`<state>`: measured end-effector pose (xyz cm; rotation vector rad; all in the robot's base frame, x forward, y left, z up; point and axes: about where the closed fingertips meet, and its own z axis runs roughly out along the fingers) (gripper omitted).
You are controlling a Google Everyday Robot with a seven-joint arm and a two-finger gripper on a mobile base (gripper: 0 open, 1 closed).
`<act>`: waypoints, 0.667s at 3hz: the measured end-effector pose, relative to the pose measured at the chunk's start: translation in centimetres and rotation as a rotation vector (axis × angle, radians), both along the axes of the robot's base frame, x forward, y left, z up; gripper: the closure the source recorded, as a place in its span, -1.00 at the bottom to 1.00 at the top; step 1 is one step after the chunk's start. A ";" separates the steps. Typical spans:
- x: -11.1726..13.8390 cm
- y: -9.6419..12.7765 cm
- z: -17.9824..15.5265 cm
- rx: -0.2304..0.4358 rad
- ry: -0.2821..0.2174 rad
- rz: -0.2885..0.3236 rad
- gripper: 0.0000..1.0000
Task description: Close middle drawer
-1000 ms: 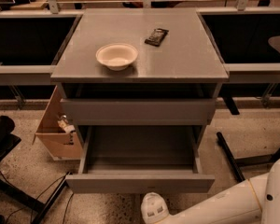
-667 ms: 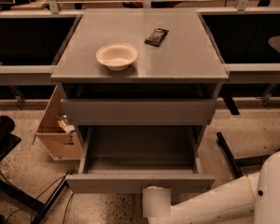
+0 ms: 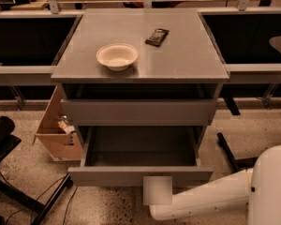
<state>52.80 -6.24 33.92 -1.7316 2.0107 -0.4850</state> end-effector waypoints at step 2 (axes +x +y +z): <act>3.9 -1.6 1.1 -0.033 -0.045 -0.007 1.00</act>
Offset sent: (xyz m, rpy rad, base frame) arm 0.1478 -0.0571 0.0424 -0.1188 -0.1659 -0.0268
